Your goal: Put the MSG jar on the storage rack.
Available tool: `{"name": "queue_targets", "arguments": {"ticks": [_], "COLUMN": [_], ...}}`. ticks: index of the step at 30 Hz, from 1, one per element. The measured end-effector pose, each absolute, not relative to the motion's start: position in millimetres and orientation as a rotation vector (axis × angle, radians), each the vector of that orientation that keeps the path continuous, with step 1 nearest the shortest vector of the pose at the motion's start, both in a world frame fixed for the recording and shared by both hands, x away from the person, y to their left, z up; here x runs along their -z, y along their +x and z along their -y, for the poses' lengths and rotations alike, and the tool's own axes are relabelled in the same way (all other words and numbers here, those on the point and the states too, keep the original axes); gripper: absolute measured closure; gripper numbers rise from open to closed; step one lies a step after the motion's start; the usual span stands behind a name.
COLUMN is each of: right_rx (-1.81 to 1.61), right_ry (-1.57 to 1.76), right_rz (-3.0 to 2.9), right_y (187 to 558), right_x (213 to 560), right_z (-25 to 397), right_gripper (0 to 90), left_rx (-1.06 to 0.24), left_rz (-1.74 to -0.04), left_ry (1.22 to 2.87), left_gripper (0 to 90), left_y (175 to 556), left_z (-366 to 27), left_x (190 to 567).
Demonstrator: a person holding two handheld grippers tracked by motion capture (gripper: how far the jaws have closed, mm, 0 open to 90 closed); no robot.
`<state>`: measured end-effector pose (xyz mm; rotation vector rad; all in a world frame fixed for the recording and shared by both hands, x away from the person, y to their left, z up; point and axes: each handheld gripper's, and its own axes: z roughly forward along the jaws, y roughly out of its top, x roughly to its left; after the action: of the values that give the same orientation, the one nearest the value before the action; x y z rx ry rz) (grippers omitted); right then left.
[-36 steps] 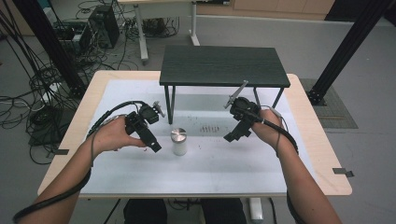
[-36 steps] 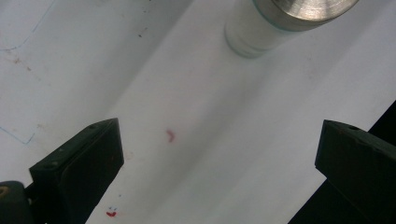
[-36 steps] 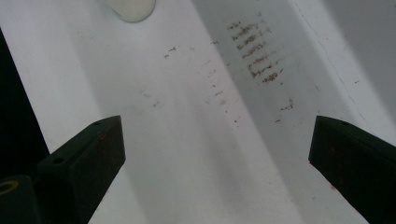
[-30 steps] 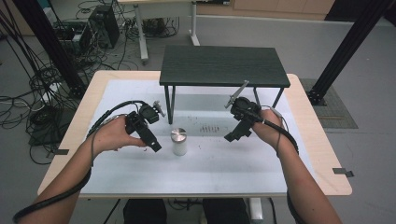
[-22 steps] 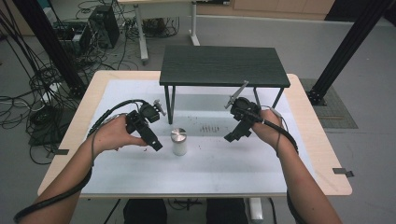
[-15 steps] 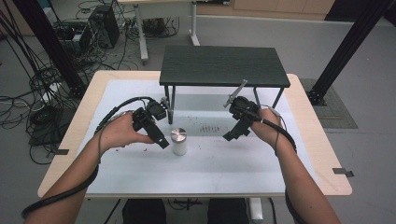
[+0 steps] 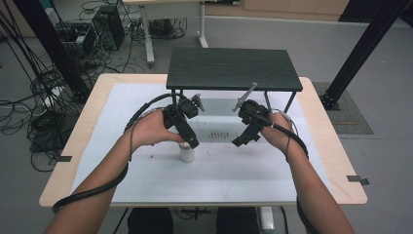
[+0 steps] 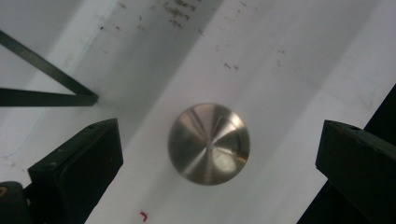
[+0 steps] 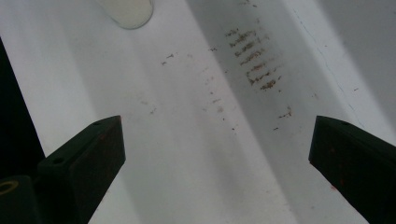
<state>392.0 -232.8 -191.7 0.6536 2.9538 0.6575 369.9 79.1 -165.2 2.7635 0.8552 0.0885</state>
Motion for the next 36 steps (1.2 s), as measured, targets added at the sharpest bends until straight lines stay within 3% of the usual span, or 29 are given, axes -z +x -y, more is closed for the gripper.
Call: {"name": "queue_targets", "arguments": {"ticks": [22,36], "right_rx": [-0.655,-0.653], "right_ry": [0.666,0.667], "right_rz": [-2.959,-2.961], "right_y": [393.0,393.2], "right_x": [197.1,197.0], "right_z": [232.8,232.3], "right_gripper": [3.6,3.7], "left_rx": [-0.049,-0.043], "left_rz": [-0.910,-0.917], "left_ry": [2.860,2.860], "left_gripper": [1.1,1.2], "left_y": [376.6,376.8], "left_z": [-63.1,-65.8], "left_x": [217.4,221.8]}}
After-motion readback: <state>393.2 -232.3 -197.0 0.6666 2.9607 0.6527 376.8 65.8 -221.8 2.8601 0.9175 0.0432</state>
